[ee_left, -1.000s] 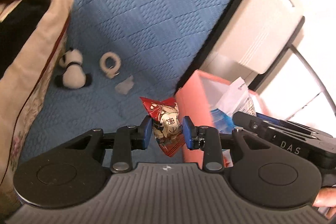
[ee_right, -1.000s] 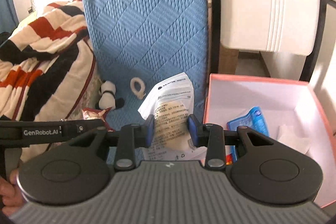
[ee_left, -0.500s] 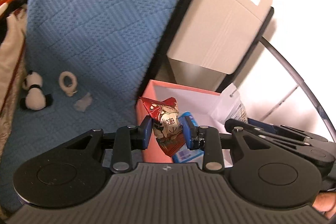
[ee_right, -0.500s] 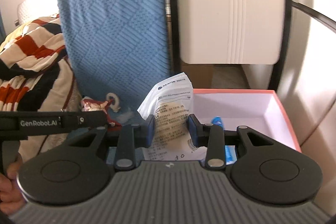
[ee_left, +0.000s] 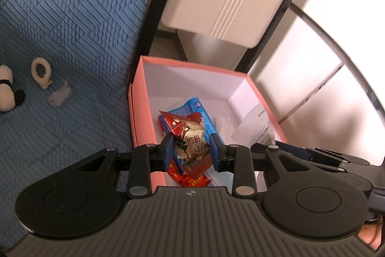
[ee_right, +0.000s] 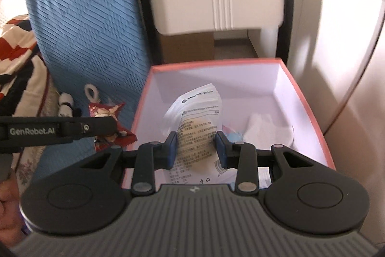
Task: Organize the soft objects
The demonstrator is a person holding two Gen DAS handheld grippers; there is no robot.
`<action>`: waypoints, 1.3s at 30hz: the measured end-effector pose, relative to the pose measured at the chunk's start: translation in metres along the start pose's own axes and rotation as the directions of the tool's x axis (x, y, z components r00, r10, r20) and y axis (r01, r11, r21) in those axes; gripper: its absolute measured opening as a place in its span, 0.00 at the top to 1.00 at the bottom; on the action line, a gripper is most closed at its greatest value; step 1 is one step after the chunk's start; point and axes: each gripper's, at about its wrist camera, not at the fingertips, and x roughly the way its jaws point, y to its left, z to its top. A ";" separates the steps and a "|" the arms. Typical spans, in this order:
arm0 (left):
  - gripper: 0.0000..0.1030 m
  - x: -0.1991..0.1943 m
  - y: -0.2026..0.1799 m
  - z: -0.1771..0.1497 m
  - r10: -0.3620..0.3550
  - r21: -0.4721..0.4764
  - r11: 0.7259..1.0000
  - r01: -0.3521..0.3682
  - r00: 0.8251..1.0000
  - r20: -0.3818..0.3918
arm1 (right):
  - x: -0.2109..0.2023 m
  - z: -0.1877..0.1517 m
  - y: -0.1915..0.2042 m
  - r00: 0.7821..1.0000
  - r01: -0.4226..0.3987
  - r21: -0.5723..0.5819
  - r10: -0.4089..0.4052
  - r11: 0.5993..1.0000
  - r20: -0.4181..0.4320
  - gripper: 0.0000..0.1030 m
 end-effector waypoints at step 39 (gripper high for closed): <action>0.32 -0.023 -0.003 0.002 0.068 0.081 0.994 -0.079 0.990 0.126 | 0.003 -0.003 -0.006 1.000 0.019 0.089 -0.019 0.996 0.000 0.45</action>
